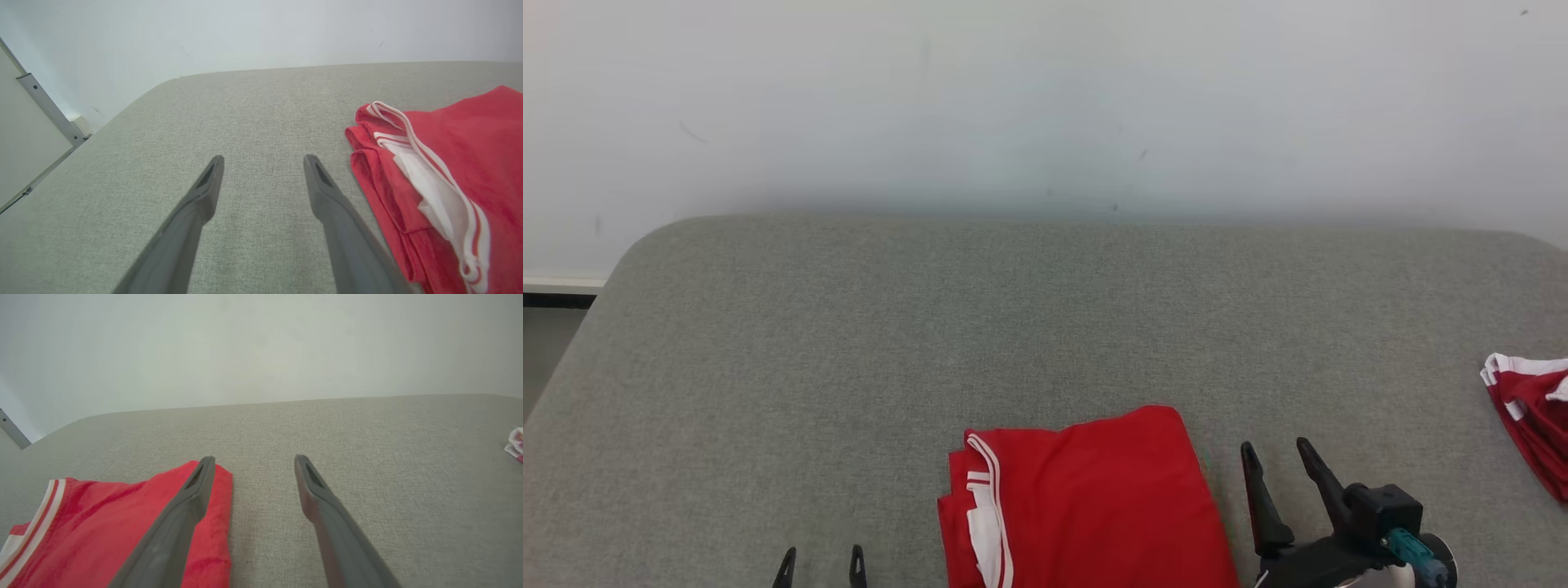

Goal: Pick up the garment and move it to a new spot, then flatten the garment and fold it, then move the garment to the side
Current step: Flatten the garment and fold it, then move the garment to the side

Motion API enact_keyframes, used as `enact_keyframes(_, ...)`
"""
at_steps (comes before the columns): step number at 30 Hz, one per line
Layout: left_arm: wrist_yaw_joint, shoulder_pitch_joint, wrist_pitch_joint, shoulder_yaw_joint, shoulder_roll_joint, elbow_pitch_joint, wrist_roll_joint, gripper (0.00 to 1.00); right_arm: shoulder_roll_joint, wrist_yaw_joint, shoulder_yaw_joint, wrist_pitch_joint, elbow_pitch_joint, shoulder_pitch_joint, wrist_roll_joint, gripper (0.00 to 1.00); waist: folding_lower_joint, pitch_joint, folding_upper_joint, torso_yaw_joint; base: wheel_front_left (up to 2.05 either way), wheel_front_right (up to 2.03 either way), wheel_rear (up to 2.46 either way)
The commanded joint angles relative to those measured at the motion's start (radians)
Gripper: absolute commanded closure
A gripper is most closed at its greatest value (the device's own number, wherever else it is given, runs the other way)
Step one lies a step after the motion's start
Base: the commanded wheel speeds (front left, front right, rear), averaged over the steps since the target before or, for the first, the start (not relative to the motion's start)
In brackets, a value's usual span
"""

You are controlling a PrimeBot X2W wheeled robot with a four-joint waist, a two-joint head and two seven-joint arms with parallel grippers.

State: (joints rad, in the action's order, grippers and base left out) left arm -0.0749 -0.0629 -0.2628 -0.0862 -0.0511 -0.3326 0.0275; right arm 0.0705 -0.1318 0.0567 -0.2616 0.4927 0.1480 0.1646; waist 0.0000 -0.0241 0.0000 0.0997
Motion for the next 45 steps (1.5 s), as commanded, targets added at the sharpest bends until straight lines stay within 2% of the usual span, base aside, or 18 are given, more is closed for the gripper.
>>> enact_keyframes(1,-0.004,-0.016,-0.002,0.008,0.0,0.008,-0.004,0.0,-0.007,0.002,-0.014,-0.003,-0.012,-0.022,-0.022,0.0,0.0,-0.002,0.0,-0.015,0.0,0.0,0.0)
enact_keyframes(14,-0.002,-0.033,-0.002,0.047,-0.003,0.042,-0.008,0.0,-0.02,0.002,-0.038,-0.003,-0.054,-0.098,-0.084,0.0,0.0,-0.024,0.0,-0.089,0.0,0.0,0.0)
enact_keyframes(26,0.01,-0.048,-0.002,0.071,-0.005,0.055,-0.01,0.0,-0.02,0.002,-0.048,-0.003,-0.085,-0.119,-0.078,0.0,0.0,-0.031,0.0,-0.147,0.0,0.0,0.0)
enact_keyframes(36,0.018,-0.05,-0.002,0.083,-0.008,0.069,-0.017,0.0,-0.021,0.002,-0.073,-0.003,-0.101,-0.116,-0.062,0.0,0.0,-0.03,0.0,-0.156,0.0,0.0,0.0)
enact_keyframes(45,0.021,-0.037,-0.002,0.073,-0.005,0.057,-0.01,0.0,-0.021,0.002,-0.056,-0.003,-0.104,-0.105,-0.059,0.0,0.0,-0.014,0.0,-0.13,0.0,0.0,0.0)
